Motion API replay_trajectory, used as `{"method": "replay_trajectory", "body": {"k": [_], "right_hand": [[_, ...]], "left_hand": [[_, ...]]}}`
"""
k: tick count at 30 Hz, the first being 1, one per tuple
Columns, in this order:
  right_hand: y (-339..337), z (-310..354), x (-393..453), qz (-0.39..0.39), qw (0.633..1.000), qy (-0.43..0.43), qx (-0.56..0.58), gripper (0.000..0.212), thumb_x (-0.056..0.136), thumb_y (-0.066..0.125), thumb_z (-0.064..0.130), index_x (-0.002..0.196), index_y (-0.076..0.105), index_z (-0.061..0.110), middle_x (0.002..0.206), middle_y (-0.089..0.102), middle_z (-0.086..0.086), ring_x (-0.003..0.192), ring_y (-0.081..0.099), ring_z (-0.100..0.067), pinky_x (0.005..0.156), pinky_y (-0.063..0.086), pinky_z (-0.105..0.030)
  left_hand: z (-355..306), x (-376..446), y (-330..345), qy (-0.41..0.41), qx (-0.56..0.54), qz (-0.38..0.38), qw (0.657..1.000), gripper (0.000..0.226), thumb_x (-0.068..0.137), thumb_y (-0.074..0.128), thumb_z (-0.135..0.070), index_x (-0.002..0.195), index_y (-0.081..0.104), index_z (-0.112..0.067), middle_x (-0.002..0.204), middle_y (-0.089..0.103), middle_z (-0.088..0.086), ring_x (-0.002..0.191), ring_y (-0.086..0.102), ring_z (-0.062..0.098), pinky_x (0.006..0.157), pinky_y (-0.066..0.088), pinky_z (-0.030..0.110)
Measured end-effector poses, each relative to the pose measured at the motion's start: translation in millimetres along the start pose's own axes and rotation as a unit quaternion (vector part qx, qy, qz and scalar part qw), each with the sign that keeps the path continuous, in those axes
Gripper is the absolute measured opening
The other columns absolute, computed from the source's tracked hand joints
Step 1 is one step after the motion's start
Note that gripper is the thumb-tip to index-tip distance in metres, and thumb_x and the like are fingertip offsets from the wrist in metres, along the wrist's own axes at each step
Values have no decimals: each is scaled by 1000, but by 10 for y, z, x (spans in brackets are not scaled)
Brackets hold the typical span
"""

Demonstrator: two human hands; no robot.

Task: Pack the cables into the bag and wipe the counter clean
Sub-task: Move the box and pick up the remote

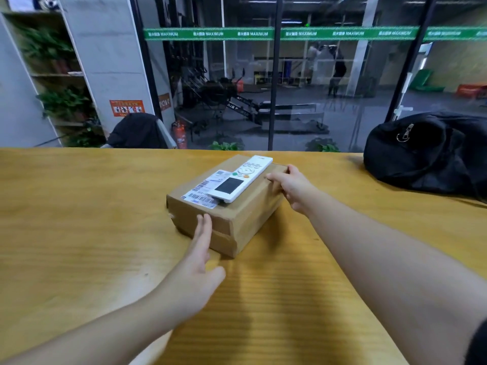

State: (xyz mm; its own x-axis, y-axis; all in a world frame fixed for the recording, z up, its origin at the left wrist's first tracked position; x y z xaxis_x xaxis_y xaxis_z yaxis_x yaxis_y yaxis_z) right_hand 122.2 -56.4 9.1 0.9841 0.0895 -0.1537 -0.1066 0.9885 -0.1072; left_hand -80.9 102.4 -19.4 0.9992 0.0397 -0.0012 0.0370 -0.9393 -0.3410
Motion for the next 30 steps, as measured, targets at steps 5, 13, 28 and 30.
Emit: {"method": "replay_trajectory", "body": {"k": [5, 13, 28, 30], "right_hand": [[55, 27, -167, -35, 999, 5, -27, 77, 81, 65, 37, 145, 28, 17, 145, 40, -3, 127, 42, -28, 103, 40, -41], [116, -129, -520, -46, 999, 6, -27, 75, 87, 61, 39, 149, 20, 25, 149, 34, -4, 129, 41, -26, 103, 38, -40], [869, 40, -941, 97, 994, -33, -42, 63, 82, 56, 21, 141, 37, 27, 120, 63, 4, 95, 63, -13, 67, 52, -26], [989, 38, -1021, 106, 993, -33, -45, 61, 80, 57, 22, 139, 40, 27, 119, 63, 4, 96, 63, -14, 68, 52, -26]], "left_hand": [[-167, 16, -495, 61, 76, -195, 976, 71, 90, 53, -16, 148, 15, -31, 140, 19, -16, 132, 30, 10, 112, 30, 35], [-248, 591, -1052, -6, 81, -277, 957, 64, 95, 46, -35, 149, 17, -21, 156, 15, -3, 143, 17, 17, 114, 20, 37], [-9, 210, -1388, -32, -18, -205, 978, 18, 85, 68, -22, 101, 62, -23, 83, 60, -17, 80, 55, 3, 72, 42, 16], [-10, 101, -1451, -27, -11, -217, 976, 24, 85, 69, -18, 107, 60, -20, 86, 59, -16, 78, 52, -2, 67, 40, 14]]}}
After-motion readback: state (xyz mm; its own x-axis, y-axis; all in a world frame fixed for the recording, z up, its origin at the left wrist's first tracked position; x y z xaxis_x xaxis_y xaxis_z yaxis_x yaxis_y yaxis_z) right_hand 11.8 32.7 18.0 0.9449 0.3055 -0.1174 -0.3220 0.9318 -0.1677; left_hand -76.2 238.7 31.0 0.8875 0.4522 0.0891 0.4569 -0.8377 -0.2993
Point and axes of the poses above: each hand's wrist, its own x-axis towards the middle knuckle, its own y-axis out of the palm, z = x × y, the point moved 8 cm from there along x, towards the middle knuckle
